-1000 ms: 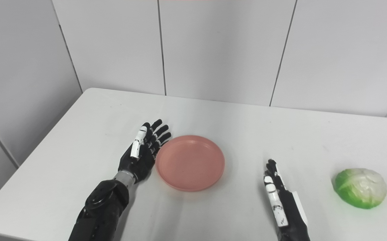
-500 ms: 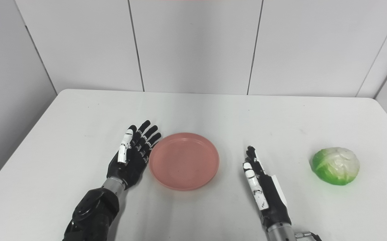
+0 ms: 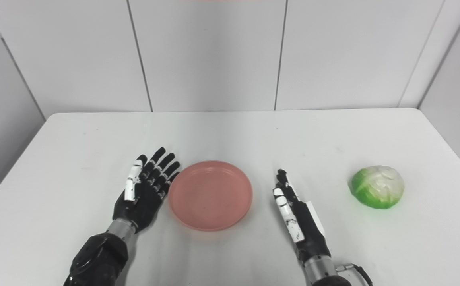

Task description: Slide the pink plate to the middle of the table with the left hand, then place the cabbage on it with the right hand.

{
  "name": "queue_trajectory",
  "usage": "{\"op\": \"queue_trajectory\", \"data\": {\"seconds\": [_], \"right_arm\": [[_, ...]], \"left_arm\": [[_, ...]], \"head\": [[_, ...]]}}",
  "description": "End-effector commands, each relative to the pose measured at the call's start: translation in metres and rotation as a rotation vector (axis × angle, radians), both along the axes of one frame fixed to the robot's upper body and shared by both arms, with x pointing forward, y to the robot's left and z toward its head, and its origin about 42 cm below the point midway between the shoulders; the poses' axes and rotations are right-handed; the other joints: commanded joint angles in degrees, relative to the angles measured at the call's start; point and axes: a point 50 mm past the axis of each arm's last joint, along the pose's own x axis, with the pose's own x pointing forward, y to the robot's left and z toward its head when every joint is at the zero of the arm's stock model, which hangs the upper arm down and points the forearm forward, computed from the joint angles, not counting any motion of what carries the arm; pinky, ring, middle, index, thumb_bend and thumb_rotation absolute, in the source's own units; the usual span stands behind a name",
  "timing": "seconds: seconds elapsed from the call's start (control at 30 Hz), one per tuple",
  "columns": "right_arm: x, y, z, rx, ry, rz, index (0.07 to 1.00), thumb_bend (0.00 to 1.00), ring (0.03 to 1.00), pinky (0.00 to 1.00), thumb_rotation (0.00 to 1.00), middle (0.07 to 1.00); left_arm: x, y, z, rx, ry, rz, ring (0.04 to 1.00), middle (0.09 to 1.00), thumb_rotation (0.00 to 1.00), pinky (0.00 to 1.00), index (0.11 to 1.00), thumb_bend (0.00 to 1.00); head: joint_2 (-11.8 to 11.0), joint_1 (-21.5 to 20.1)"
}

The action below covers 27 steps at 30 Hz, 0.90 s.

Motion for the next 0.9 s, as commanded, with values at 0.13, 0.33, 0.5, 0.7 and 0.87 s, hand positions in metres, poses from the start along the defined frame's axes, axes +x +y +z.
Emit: {"op": "queue_trajectory", "data": {"seconds": [0.13,0.33,0.5,0.7,0.87], "right_arm": [[0.01,-0.002,0.033,-0.078,-0.157,-0.023,0.982,0.43,0.963,0.96,1.0,0.968],[0.018,-0.013,0.081,-0.285,-0.35,-0.082,0.955,0.61,0.917,0.86,0.99,0.945],[0.021,-0.029,0.13,-0.423,-0.496,-0.169,0.897,0.8,0.867,0.8,0.86,0.894],[0.017,-0.052,0.17,-0.57,-0.615,-0.267,0.908,0.97,0.876,0.83,0.71,0.893],[0.011,-0.074,0.194,-0.646,-0.644,-0.323,0.971,1.0,0.944,0.9,0.66,0.953]], "left_arm": [[-0.002,0.008,-0.023,0.003,0.068,-0.01,0.926,0.934,1.0,0.93,0.929,0.35],[-0.001,0.018,-0.03,0.0,0.069,-0.015,0.918,0.93,1.0,0.91,0.927,0.37],[0.002,0.03,-0.04,-0.021,0.059,-0.03,0.915,0.924,1.0,0.92,0.92,0.39],[0.007,0.047,-0.054,-0.074,0.075,-0.036,0.889,0.898,0.9,0.86,0.89,0.42],[0.009,0.062,-0.062,-0.072,0.097,-0.022,0.863,0.875,0.82,0.81,0.863,0.45]], "head": [[-0.9,-3.0],[-2.0,-6.7],[-2.9,-10.5],[-3.5,-14.2],[-4.1,-17.2]]}}
